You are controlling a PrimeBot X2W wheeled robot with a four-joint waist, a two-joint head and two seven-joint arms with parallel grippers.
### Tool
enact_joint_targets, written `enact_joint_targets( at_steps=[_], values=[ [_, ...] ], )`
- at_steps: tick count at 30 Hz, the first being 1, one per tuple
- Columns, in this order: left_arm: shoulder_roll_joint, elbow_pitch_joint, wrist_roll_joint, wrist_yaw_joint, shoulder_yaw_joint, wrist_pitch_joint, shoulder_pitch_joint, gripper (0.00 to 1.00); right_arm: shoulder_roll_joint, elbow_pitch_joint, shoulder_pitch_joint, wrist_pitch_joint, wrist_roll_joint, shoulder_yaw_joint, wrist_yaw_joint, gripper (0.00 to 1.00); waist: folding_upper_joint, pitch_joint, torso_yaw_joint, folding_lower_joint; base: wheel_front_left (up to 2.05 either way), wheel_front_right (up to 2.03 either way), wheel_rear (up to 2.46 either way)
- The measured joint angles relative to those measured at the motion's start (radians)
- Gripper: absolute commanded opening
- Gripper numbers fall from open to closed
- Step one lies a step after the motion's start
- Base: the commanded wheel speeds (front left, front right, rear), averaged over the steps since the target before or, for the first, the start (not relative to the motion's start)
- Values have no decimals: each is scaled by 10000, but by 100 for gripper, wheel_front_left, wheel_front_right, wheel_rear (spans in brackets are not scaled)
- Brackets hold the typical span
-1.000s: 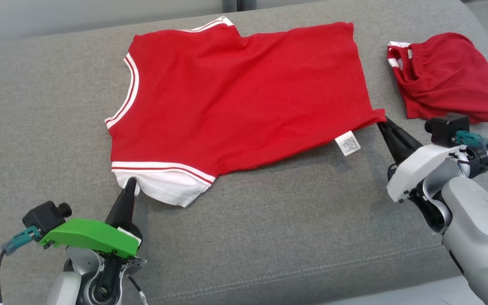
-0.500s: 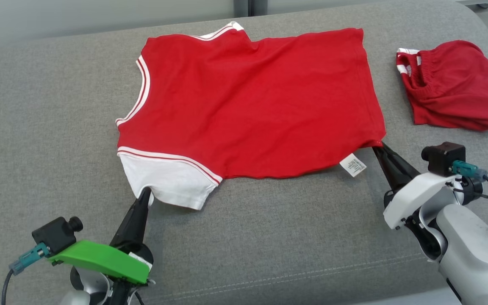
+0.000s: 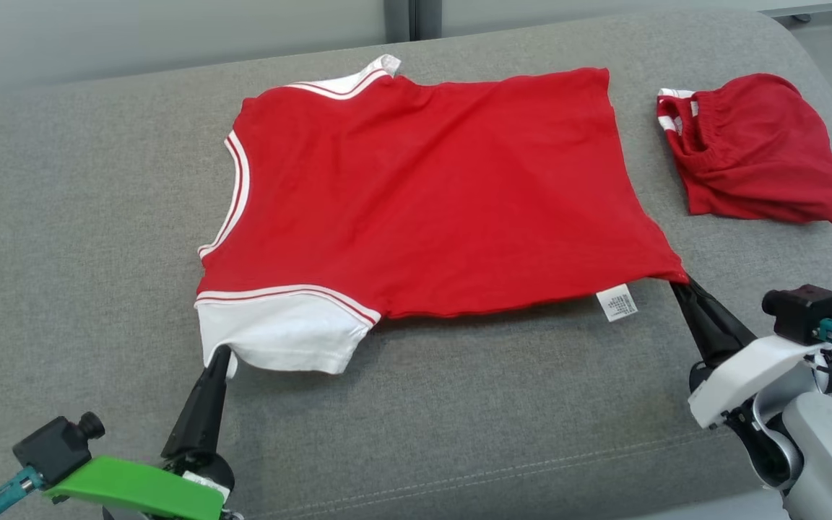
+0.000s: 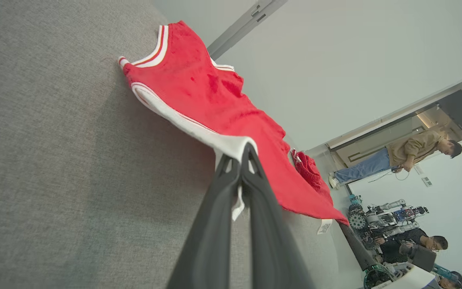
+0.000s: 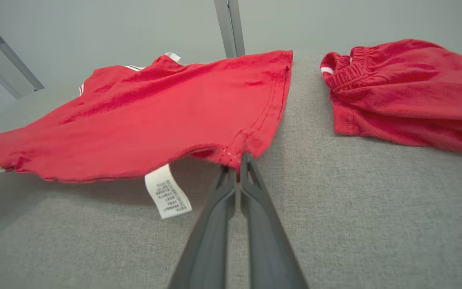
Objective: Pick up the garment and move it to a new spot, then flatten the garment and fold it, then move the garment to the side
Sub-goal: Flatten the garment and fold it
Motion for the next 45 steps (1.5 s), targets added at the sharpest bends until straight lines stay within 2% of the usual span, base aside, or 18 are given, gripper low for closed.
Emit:
enact_joint_targets(
  at_steps=[6,11,15,23,28,30,33,37,39,41,43,45],
  values=[
    [-13,-1081,-796,-98,293,-127,385,0,-221,-1083,557,0,161,-497,-13,0,0,-206,-38,0,0,0,0],
    [125,-1990,-930,-136,366,-194,592,0,-681,-2234,570,-4,65,-988,-109,0,0,-444,-109,0,0,0,0],
    [410,-2508,-965,-144,217,75,839,0,-986,-2755,931,-31,69,-959,-132,0,0,-612,-169,0,0,0,0],
    [800,-2429,-913,-121,-585,871,2022,0,-1076,-2932,2544,874,525,-192,-115,0,0,-444,-155,0,0,0,0],
    [884,-2023,-794,232,-744,1175,1934,0,-1170,-2961,2381,1183,522,-211,-115,0,0,-44,-83,0,0,0,0],
    [972,-1816,-623,351,-757,1423,1328,0,-1300,-2953,1749,1419,470,-251,-102,0,0,163,-38,0,0,0,0],
    [1174,-1685,-383,581,-844,1969,-524,0,-1524,-2932,-112,1856,240,-510,-88,0,0,509,43,0,0,0,0],
    [1206,-1254,-46,1323,-539,2610,-4062,0,-1701,-2897,-3543,2606,15,-1034,-86,0,0,1012,182,0,0,0,0],
    [1009,-1187,-35,1728,-111,2696,-5984,0,-1728,-2895,-5264,2882,-290,-1312,-151,0,0,1269,265,1,0,0,0],
    [508,-1507,-90,2044,637,2399,-7566,0,-1684,-2905,-6849,2938,-430,-1707,-437,0,0,1532,362,2,0,0,0],
    [-19,-1693,-176,2125,1223,1958,-8862,0,-1563,-2911,-8150,2913,-502,-1964,-635,0,0,1793,460,2,0,0,0],
    [-33,-1409,67,2127,1312,1808,-10093,0,-1383,-2823,-9036,2744,-727,-1969,-754,0,0,2053,553,2,0,0,0]
  ],
)
